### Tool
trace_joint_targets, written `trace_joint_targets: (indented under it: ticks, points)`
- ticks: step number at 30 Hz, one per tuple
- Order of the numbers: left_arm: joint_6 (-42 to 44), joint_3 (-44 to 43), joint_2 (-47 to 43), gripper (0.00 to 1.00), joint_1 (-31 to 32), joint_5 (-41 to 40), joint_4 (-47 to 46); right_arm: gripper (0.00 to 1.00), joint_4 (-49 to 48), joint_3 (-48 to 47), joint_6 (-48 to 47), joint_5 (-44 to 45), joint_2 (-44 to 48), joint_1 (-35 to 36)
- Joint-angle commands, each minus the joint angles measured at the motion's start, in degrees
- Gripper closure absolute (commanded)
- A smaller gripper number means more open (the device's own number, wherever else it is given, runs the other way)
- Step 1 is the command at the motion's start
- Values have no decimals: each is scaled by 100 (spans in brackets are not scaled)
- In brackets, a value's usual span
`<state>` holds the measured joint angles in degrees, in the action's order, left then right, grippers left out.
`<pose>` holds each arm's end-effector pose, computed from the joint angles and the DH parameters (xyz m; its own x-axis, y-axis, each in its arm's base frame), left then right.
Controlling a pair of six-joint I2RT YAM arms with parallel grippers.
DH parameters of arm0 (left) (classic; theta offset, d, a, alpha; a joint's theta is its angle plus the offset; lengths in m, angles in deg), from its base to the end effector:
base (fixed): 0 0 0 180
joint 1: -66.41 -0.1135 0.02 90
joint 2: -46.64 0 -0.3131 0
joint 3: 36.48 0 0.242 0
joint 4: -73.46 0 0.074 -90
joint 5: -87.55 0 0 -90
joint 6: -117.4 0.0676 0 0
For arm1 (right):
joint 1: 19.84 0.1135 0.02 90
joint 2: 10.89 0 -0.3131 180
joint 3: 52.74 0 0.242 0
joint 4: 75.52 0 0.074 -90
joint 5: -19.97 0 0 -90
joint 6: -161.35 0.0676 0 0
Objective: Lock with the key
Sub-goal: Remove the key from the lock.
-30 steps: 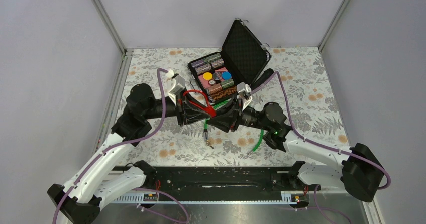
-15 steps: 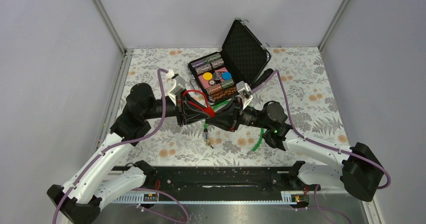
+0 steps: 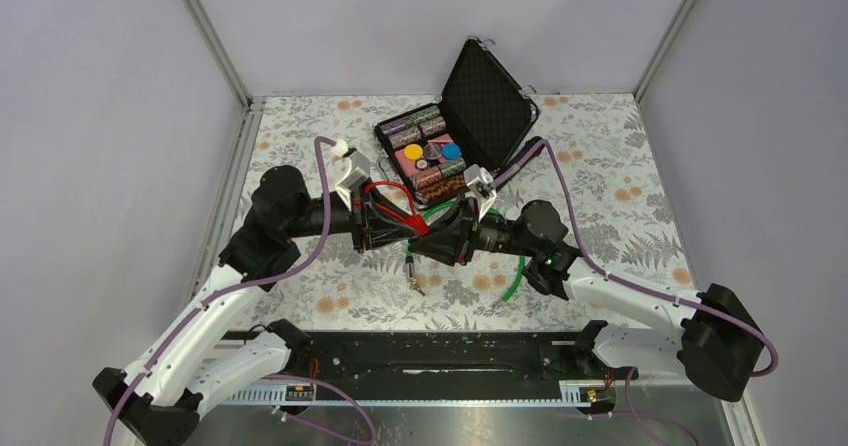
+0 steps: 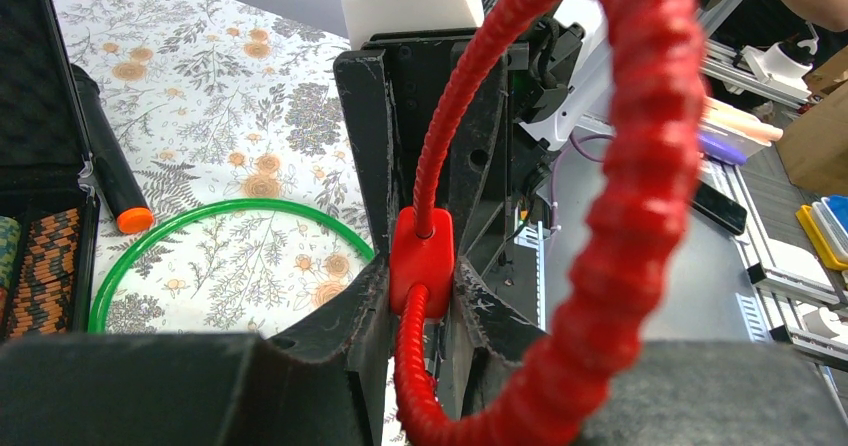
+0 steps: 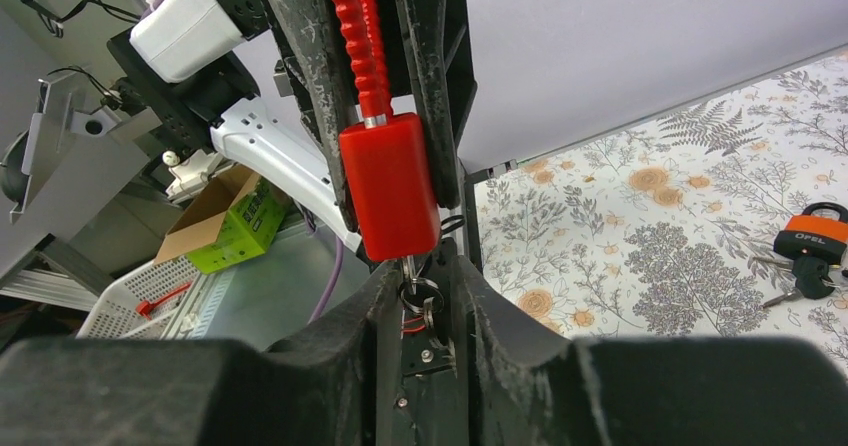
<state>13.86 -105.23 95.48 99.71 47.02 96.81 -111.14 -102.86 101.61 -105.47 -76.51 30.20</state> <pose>0.1048 -0.1303 0.4246 -0.2808 0.0024 -0.9598 0.9516 0.1308 -0.2780 0.1274 0.2131 0.3784 -0.3001 0.2811 -0.9116 -0.9528 -0.0414 0.3009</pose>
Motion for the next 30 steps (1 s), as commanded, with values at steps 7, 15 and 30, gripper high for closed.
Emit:
trace_joint_targets:
  ticks: [7,15,30]
  points:
    - [42,-269,-10,100,12,12,-314,61,-250,-184,-47,181,190,12]
    - [44,-289,12,100,15,-5,-271,67,-323,-291,-69,-102,208,9]
    - [397,-491,-73,100,18,-254,310,100,2681,-314,-1596,-729,721,-344]
